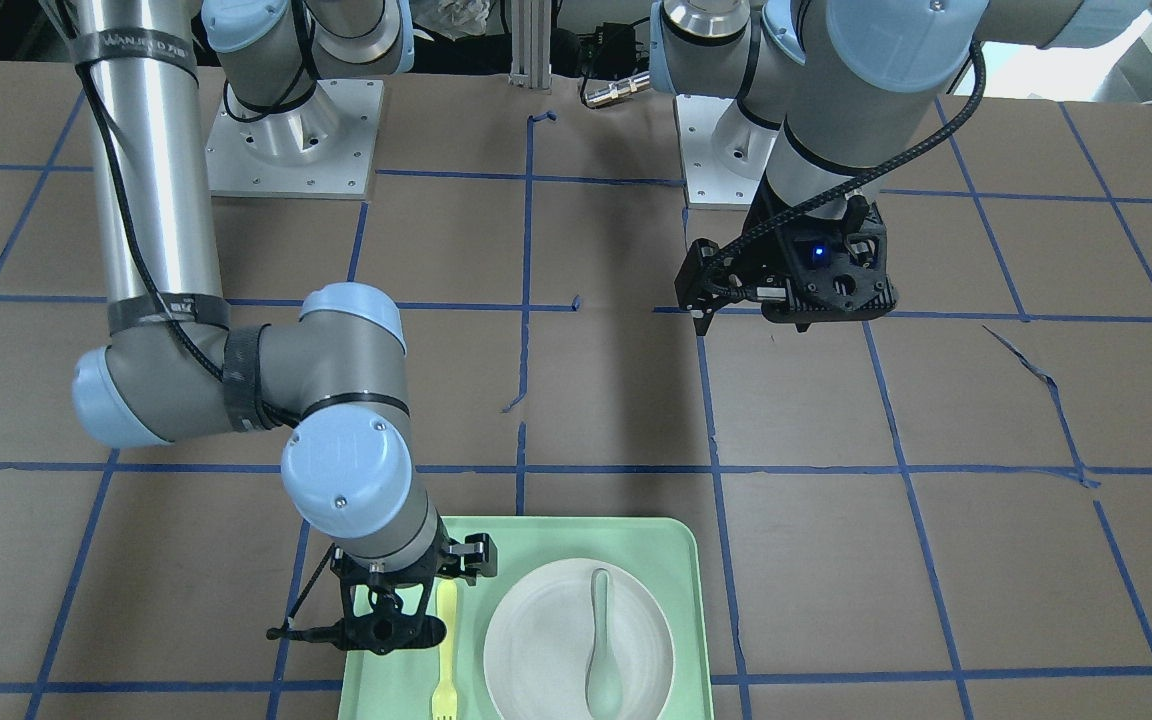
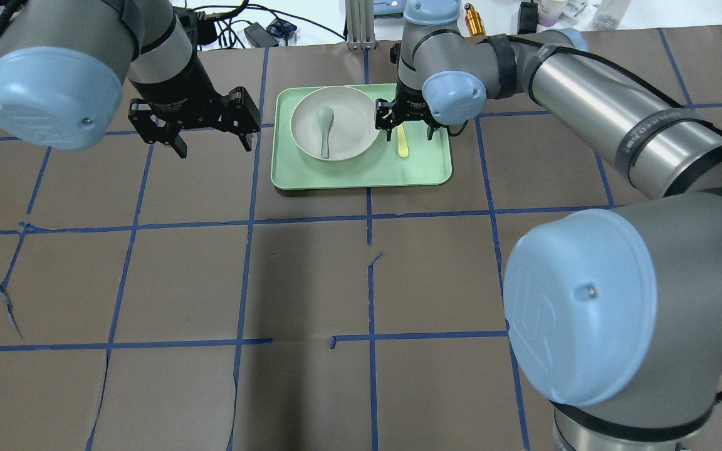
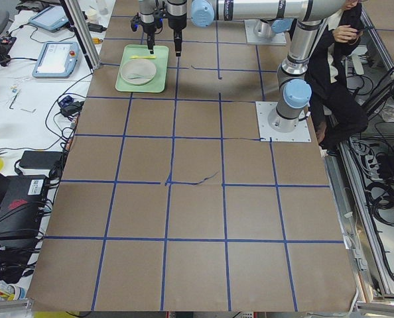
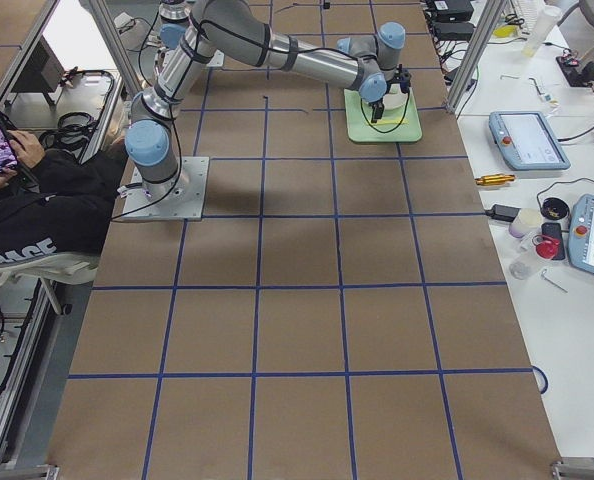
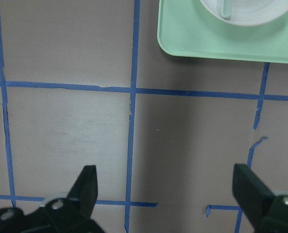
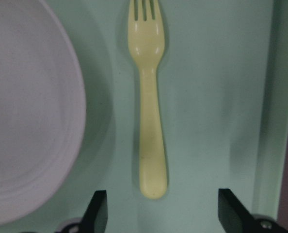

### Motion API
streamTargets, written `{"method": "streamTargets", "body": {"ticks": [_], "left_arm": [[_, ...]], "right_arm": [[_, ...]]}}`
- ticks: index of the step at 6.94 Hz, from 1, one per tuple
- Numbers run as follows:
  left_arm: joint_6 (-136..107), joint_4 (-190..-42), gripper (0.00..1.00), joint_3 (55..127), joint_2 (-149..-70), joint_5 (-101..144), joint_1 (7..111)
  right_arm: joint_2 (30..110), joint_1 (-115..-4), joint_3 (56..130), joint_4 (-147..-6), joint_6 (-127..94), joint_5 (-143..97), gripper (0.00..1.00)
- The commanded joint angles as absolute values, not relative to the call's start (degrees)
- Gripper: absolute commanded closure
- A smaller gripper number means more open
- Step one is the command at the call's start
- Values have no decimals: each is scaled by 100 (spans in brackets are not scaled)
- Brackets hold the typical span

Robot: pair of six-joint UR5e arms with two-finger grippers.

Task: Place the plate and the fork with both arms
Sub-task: 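Open the right gripper and raise it away from the tray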

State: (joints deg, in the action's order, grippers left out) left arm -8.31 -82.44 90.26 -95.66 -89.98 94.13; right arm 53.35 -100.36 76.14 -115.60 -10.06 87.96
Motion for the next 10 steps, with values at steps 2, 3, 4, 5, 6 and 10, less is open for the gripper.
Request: {"method": "streamTargets", "body": {"ticks": [2,3,4,5,6,10], "left_arm": [[-826,-8244,0,9026,-9562,-8991,9413],[-826,-8253,0,9026,-9554,-8991,9413],[-826,-8253,0,9026,-9562,-8991,9413],[-835,-8253,0,9026,-9545,-8991,9413],[-835,-8253,0,9026,-9545,-8991,9413],[-835,-8253,0,9026,-9545,-8991,9413]], "right_arm": [[7745,-9433,9129,-10974,-602,9158,0],[8291,-9257,9106,-10055,-119,9184,0],[8671,-9229,9158,-9707,-158,9176,0],[8797,-9220,9149,-9651,-176,9202,0],[8824,-9211,9149,-9537,-167,9220,0],[8877,-9237,9132,-9299,-149,9220,0]]}}
